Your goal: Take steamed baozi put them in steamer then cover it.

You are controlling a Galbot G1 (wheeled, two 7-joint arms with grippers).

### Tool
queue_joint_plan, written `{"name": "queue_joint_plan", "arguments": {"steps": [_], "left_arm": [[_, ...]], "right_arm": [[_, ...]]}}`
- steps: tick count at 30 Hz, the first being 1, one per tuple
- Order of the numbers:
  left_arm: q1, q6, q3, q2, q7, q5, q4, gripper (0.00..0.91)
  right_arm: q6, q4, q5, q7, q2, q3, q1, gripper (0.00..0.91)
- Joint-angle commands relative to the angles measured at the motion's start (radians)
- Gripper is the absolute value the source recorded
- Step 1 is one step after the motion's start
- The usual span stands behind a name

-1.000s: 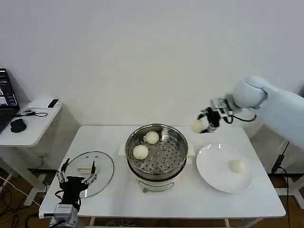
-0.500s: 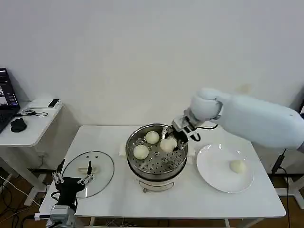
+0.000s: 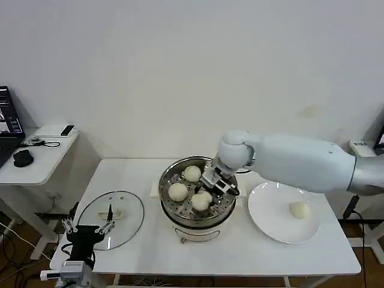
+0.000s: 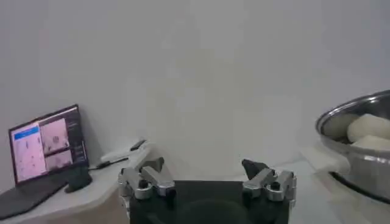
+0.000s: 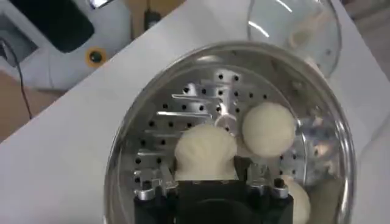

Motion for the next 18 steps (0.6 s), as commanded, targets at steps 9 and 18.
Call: {"name": "queue_joint_plan", "arguments": {"steps": [9,18], "left_arm": [[-0.009,0.0,0.002,0.004,0.0,-0.001,0.01,0.907],[-0.016,0.0,0.007,0.008,0.0,-0.002,0.016,0.907]], "right_arm": [[0.073,-0.012,-0.022,0.003,0.043,-0.037,-0.007,0.816],[0.081,-0.018,-0.028,0.014,0.003,-0.01,0.018,0.907]]}}
